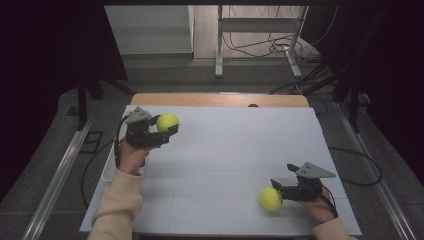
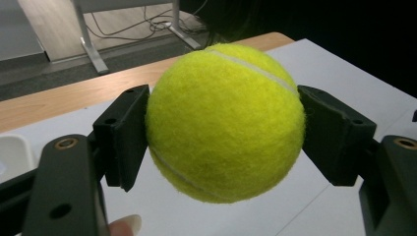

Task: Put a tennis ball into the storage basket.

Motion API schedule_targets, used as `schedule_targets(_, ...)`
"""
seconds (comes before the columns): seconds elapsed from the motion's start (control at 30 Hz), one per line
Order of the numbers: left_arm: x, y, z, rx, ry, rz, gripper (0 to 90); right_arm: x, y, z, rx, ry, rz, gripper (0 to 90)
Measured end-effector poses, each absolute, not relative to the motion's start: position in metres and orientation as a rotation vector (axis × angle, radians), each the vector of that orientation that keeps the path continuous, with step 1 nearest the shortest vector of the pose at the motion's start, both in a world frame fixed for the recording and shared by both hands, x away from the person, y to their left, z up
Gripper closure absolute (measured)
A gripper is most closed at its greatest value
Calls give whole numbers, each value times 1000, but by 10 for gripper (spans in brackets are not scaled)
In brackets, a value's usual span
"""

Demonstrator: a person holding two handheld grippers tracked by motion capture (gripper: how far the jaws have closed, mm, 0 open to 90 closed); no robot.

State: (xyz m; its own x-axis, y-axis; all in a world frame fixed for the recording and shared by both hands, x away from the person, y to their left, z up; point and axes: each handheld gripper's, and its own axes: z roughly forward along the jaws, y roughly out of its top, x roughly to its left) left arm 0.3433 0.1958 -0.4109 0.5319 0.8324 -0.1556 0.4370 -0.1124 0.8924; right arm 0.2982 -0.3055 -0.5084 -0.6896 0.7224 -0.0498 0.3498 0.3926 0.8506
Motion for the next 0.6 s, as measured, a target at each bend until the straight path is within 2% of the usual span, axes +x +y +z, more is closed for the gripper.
schedule_targets(0.6, 341, 234, -405, 1666, 1157, 551, 256, 298, -306, -508, 921, 2236, 1232, 150)
